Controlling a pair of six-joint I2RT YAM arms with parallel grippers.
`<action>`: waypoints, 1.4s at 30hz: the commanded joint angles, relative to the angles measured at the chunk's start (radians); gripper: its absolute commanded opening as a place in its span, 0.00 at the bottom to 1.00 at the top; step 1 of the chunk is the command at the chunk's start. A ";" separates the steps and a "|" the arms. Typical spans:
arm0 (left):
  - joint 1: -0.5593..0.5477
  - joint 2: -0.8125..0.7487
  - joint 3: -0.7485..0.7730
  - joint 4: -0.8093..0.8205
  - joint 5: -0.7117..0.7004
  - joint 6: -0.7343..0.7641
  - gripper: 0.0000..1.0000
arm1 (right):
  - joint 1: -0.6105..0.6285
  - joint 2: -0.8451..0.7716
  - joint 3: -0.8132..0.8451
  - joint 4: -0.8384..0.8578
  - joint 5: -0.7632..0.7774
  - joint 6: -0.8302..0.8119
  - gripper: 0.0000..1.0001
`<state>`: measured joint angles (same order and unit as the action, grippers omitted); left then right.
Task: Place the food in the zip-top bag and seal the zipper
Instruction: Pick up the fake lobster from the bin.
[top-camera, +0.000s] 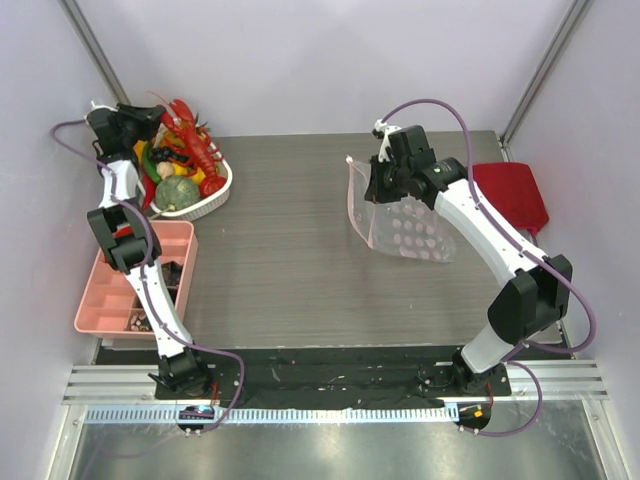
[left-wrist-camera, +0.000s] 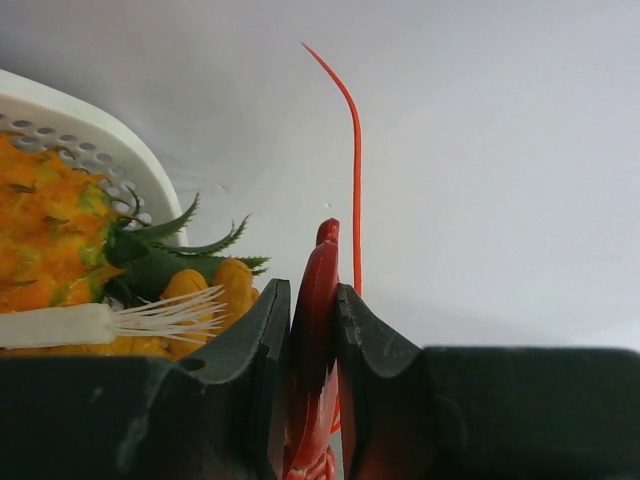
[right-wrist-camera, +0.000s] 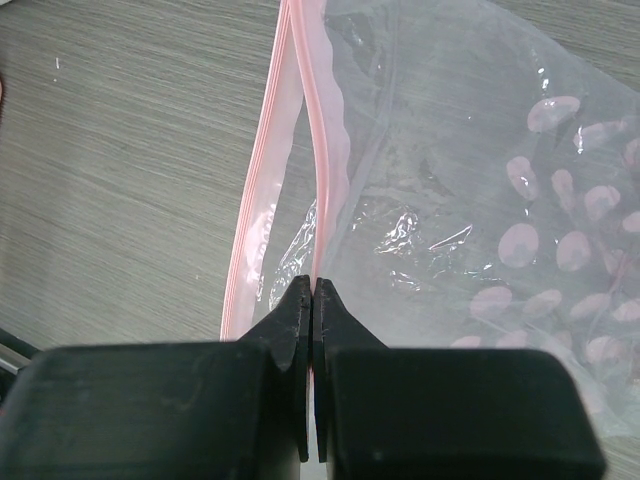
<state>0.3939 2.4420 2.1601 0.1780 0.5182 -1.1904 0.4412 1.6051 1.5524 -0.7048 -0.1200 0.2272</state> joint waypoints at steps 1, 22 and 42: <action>0.054 -0.149 0.001 0.049 -0.026 -0.041 0.00 | -0.004 -0.062 0.031 0.031 0.033 0.003 0.01; 0.030 -0.512 -0.195 0.034 -0.030 0.035 0.00 | -0.004 -0.103 0.052 0.045 0.163 0.227 0.01; -0.300 -0.739 -0.088 -0.160 -0.207 0.205 0.00 | -0.001 -0.028 0.057 0.234 0.007 0.831 0.01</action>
<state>0.1631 1.7836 2.0308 0.0479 0.3721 -1.0538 0.4412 1.5425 1.6302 -0.5625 -0.0841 0.8776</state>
